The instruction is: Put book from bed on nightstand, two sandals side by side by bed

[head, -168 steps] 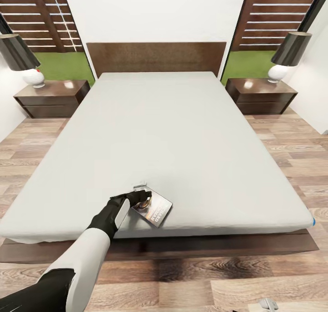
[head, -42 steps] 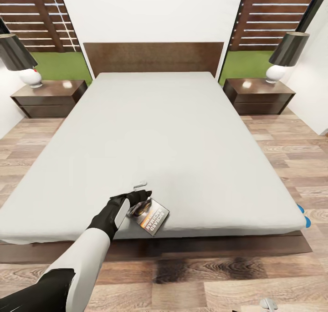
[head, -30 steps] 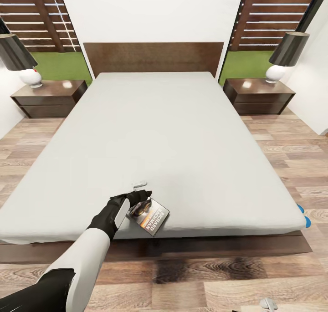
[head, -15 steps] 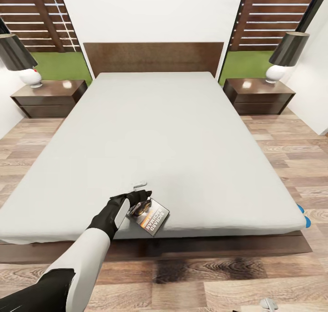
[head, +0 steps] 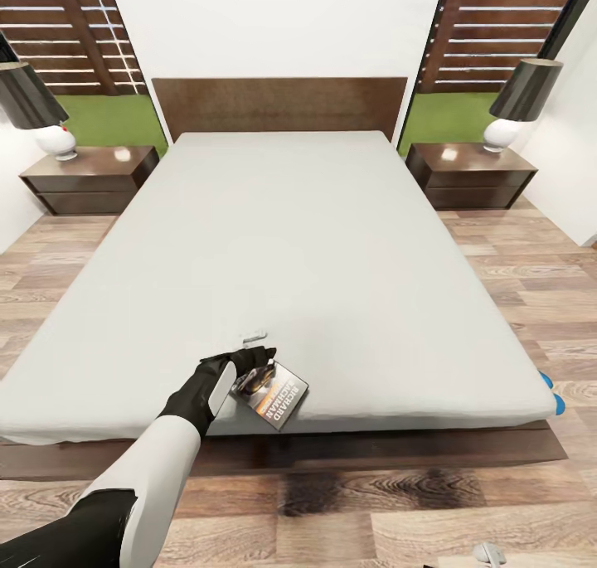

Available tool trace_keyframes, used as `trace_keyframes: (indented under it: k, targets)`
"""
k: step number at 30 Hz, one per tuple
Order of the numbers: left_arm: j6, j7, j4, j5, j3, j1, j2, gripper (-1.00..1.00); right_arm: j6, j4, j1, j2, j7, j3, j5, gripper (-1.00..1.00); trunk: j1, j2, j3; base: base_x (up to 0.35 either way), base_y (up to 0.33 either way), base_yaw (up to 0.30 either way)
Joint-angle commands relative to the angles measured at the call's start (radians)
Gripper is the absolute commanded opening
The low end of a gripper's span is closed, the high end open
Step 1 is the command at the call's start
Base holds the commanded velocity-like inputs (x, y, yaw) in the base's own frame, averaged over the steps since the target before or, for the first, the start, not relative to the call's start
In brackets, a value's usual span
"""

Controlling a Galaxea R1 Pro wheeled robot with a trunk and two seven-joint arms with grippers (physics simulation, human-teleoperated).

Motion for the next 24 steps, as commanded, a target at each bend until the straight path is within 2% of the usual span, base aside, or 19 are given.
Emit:
trace_keyframes:
  k: [1, 20, 22, 24]
  targets:
    - [0.007, -0.004, -0.002, 0.005, 0.007, 0.000, -0.001, 1.00, 0.007, 0.000, 0.000, 0.000, 0.004, -0.002, -0.002, 1.00, -0.004, 0.007, 0.003, 0.000, 0.000, 0.000]
    - [0.008, -0.001, -0.007, 0.005, 0.009, 0.000, -0.001, 1.00, 0.008, 0.000, 0.000, 0.000, 0.004, -0.002, -0.002, 1.00, -0.077, 0.140, 0.062, 0.000, 0.000, 0.000]
    - [0.011, -0.010, -0.008, 0.006, 0.012, 0.000, -0.001, 1.00, 0.008, 0.000, 0.000, 0.000, 0.004, -0.002, -0.002, 1.00, -0.085, 0.154, 0.068, 0.000, 0.000, 0.000]
    - [0.013, -0.044, -0.009, 0.007, 0.014, 0.000, -0.001, 1.00, 0.009, 0.000, 0.000, 0.000, 0.004, -0.002, -0.002, 1.00, -0.092, 0.168, 0.075, 0.000, 0.000, 0.000]
